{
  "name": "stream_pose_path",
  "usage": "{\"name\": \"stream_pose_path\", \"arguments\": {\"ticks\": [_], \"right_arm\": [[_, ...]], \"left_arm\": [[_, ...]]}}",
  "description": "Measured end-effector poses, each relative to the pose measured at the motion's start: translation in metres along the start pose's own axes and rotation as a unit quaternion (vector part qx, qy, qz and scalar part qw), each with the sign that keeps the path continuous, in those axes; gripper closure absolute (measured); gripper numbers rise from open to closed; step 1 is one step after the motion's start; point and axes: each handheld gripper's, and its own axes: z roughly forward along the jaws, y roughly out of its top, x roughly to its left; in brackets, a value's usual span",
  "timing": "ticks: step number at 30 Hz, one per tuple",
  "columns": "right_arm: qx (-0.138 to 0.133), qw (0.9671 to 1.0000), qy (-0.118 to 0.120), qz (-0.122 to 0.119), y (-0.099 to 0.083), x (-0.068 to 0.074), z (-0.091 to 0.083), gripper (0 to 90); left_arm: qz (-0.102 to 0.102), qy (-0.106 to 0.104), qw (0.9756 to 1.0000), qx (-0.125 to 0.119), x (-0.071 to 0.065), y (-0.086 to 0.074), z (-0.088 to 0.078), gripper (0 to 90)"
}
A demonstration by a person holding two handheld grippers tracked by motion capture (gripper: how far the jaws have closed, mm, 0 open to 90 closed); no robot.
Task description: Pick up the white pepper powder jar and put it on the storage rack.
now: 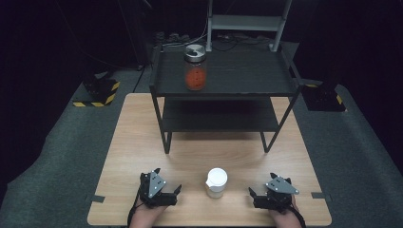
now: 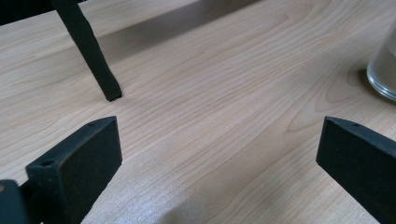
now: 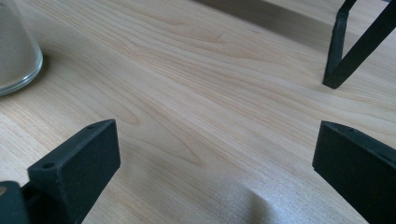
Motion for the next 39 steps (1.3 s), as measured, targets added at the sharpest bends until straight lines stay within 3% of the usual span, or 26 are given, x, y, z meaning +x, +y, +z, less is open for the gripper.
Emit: {"name": "stream_pose_path", "arguments": {"ticks": [3, 5, 8, 14, 21, 39], "right_arm": [[-0.003, 1.0000, -0.002, -0.004, -0.001, 0.001, -0.001, 0.0], [0.009, 0.9999, -0.011, -0.009, 0.002, 0.005, 0.000, 0.0], [0.005, 0.9997, -0.006, -0.023, 0.000, 0.006, -0.001, 0.0], [-0.008, 0.9998, -0.007, -0.017, -0.004, 0.005, -0.004, 0.0], [-0.010, 0.9999, -0.006, -0.001, -0.004, 0.002, -0.006, 0.0], [-0.084, 0.9953, 0.041, -0.025, 0.003, 0.018, -0.027, 0.0]], "left_arm": [[0.001, 0.003, 1.0000, 0.000, 0.000, 0.000, -0.001, 0.6], [-0.001, 0.004, 1.0000, 0.006, 0.000, 0.002, 0.000, 0.6], [0.004, 0.004, 0.9999, 0.009, -0.001, 0.003, 0.001, 0.6], [0.018, 0.006, 0.9997, 0.012, -0.005, 0.004, 0.001, 0.6], [0.021, 0.004, 0.9997, 0.014, -0.004, 0.005, 0.002, 0.6], [0.035, 0.003, 0.9993, 0.016, -0.006, 0.005, 0.002, 0.7]]}}
